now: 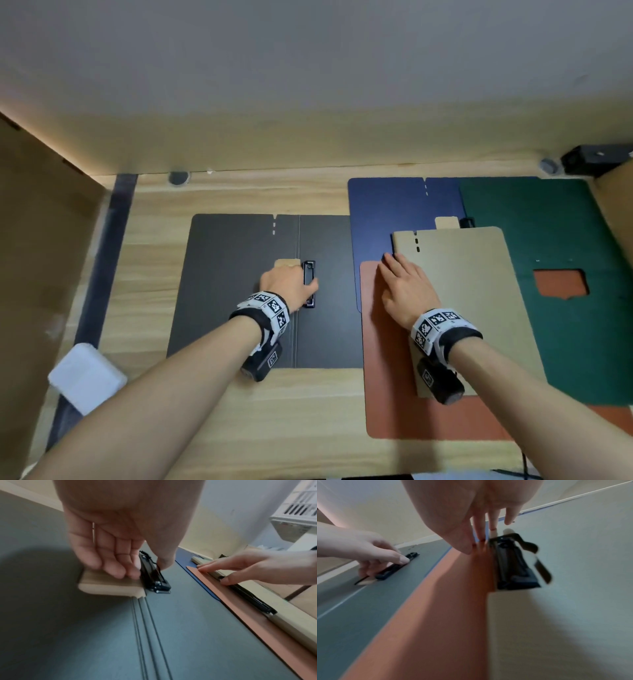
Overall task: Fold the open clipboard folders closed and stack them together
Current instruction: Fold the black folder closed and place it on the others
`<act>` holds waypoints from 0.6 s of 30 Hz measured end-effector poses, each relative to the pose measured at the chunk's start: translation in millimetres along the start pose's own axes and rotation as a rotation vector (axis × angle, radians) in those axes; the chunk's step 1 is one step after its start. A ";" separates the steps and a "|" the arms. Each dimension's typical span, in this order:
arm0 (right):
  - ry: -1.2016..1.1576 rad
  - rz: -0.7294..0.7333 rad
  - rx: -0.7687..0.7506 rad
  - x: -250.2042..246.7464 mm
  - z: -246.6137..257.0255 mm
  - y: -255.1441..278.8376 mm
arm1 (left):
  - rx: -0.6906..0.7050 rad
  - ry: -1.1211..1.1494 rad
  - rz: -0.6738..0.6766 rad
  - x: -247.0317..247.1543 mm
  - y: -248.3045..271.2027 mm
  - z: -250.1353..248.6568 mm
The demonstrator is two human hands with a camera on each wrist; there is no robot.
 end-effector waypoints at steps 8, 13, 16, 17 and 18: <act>-0.017 0.222 -0.192 25.8 94.4 7.4 | -0.221 0.296 -0.163 -2.5 41.7 112.3; -0.029 0.243 -0.156 24.6 126.1 -9.5 | -0.576 0.323 -0.197 13.6 84.5 209.6; -0.017 0.259 -0.169 24.6 140.0 -18.4 | -0.712 0.396 -0.180 21.0 104.9 239.4; -0.012 0.262 -0.171 24.5 143.1 -20.8 | -0.734 0.420 -0.173 22.7 108.7 244.1; -0.007 0.265 -0.169 24.2 145.2 -23.1 | -0.754 0.453 -0.171 24.6 111.4 247.7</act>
Point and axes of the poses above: each hand's wrist, its own y-axis away from the middle knuckle, its own x-axis out of the palm, z = x × y, the point moved 4 cm from there along -y, towards the middle knuckle, and after that the axes turned 1 degree about x, right-handed, at the moved point
